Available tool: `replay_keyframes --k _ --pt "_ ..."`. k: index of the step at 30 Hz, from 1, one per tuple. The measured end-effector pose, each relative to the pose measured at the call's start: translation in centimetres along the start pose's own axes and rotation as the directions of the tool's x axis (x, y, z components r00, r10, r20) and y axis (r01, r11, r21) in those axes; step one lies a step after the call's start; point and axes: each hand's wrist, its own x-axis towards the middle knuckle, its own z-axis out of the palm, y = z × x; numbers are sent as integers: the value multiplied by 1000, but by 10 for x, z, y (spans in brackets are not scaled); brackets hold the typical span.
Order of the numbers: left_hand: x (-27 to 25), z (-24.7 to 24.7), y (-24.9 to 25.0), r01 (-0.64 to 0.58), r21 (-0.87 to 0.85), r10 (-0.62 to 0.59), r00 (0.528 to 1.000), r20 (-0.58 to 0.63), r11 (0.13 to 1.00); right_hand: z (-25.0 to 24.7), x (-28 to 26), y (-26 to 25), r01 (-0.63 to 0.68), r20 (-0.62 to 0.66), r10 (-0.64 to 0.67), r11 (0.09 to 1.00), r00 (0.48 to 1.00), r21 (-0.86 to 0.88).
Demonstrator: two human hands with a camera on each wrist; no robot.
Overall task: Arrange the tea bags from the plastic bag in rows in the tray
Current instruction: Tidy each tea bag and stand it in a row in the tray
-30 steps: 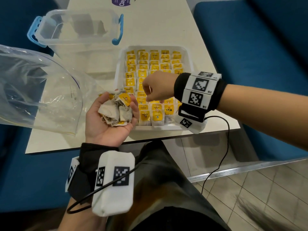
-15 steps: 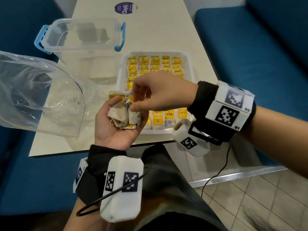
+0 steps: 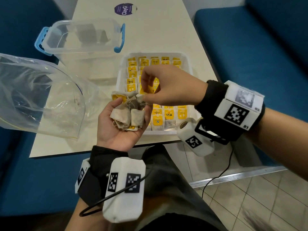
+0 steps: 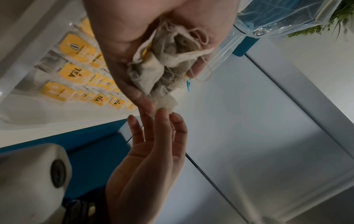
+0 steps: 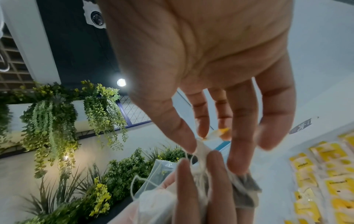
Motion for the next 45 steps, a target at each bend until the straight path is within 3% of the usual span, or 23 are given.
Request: replay_keyframes --k 11,17,29,33,38,45 --pt "1 1 -1 14 -27 -14 1000 -14 1000 -7 0 1 -90 17 89 971 996 223" --pt "-1 4 -3 6 3 -5 1000 -8 1000 0 2 2 -54 -48 54 999 997 -7" --pt "-2 3 -1 33 -42 -31 999 31 999 -2 6 10 15 -131 -30 993 991 -114" --pt "-2 4 -1 18 -49 -17 999 33 999 -2 4 9 -23 -220 38 997 975 74" --pt "-2 3 0 18 -78 -18 1000 -10 997 -9 -1 5 -37 -181 96 952 979 304" --pt "-3 -2 3 8 -57 -9 1000 -18 998 -37 -5 8 18 -234 143 819 962 574"
